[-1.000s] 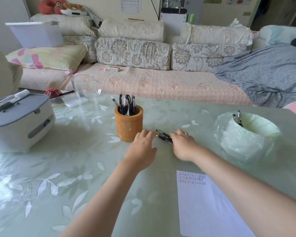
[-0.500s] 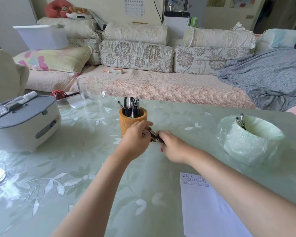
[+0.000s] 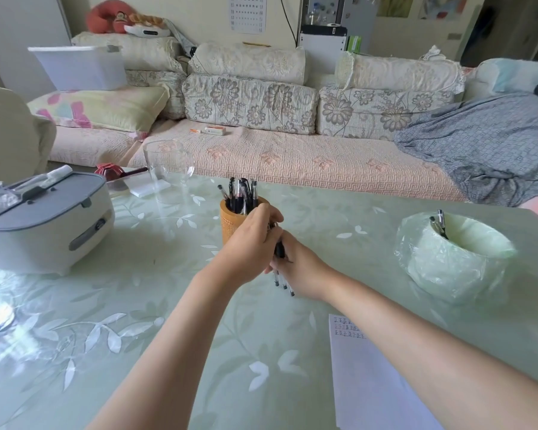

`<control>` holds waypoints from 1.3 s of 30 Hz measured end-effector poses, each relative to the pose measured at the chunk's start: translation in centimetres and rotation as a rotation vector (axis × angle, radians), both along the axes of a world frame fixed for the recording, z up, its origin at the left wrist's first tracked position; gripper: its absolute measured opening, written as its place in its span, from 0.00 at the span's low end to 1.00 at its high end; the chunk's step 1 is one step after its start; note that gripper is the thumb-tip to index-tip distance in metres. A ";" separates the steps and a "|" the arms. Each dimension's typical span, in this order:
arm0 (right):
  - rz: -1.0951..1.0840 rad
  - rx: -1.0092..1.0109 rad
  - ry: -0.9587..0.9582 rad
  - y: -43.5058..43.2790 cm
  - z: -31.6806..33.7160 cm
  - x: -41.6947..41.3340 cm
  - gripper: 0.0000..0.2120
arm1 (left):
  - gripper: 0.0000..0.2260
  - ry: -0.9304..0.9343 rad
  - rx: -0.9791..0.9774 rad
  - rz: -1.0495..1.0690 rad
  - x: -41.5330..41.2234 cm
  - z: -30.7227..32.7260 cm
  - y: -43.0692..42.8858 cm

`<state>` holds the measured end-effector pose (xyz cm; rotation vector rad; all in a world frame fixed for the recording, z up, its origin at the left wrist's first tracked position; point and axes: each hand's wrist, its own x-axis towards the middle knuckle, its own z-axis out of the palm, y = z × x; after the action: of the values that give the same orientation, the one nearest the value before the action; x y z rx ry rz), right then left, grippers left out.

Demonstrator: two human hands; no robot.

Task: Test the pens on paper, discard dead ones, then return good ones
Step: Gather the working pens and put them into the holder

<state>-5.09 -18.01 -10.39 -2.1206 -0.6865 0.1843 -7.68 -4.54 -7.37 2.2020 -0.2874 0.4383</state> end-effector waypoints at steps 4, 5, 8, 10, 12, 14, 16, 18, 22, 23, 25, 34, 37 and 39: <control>-0.054 0.035 -0.054 0.3 0.1 -0.4 0.06 | 0.03 -0.074 0.022 0.047 0.4 0.0 0.0; -0.054 0.031 -0.073 0.4 0.0 -0.5 0.07 | 0.03 -0.068 0.042 0.043 0.5 -0.1 0.1; -0.054 0.051 -0.063 0.7 -0.6 -0.7 0.06 | 0.08 -0.042 0.098 0.023 0.7 -0.8 0.6; -0.065 0.074 -0.023 0.9 -0.5 -0.7 0.05 | 0.12 -0.066 0.083 0.032 0.8 -0.6 0.9; -0.100 0.142 -0.008 1.3 0.1 -0.4 0.05 | 0.14 -0.106 -0.050 0.096 0.8 0.2 1.4; -0.151 0.300 0.018 2.0 1.2 0.3 0.07 | 0.13 -0.170 -0.179 0.222 1.0 0.7 2.4; -0.231 0.408 -0.014 2.7 2.7 1.5 0.09 | 0.14 -0.215 -0.199 0.369 1.4 0.4 3.7; -0.314 0.465 -0.084 3.7 4.4 3.0 0.08 | 0.18 -0.169 -0.180 0.433 1.8 -0.5 4.7; -0.419 0.597 -0.109 6.2 6.8 5.7 0.08 | 0.25 -0.035 -0.105 0.385 2.0 -2.4 5.5; -0.438 0.596 -0.119 6.7 7.0 6.1 0.08 | 0.25 -0.023 -0.091 0.362 2.1 -2.7 5.4; -0.468 0.581 -0.136 7.6 6.8 6.7 0.05 | 0.26 -0.003 -0.085 0.331 2.2 -3.0 5.3; -0.554 0.278 -0.071 7.2 3.5 7.0 0.08 | 0.26 0.017 -0.058 0.360 2.8 -3.2 5.1; -0.547 0.002 -0.119 7.2 3.8 7.6 0.10 | 0.26 0.005 -0.046 0.372 2.7 -3.1 4.9; -0.539 -0.214 -0.140 7.3 4.2 7.7 0.14 | 0.27 0.006 -0.068 0.366 2.6 -3.1 4.8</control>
<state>2.59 -10.67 -6.22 -2.4590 -0.1559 -0.1961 -5.05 0.25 -10.43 2.1913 0.1369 0.6295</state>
